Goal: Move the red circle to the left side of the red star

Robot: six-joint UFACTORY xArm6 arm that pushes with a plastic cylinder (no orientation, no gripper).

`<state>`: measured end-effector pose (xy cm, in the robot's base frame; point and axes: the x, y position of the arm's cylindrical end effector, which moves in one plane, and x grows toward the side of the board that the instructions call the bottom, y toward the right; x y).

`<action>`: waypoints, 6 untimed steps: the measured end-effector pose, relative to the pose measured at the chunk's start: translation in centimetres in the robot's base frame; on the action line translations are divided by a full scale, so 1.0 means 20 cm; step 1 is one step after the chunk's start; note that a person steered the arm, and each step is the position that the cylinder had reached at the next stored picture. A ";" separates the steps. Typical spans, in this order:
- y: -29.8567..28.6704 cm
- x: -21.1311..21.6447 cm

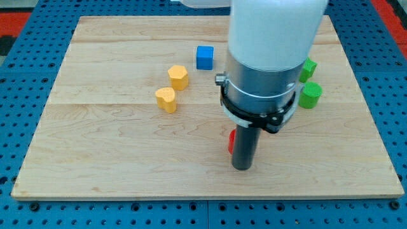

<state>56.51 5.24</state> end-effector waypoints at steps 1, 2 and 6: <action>0.08 0.01; 0.24 0.04; 0.02 -0.03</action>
<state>55.91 5.58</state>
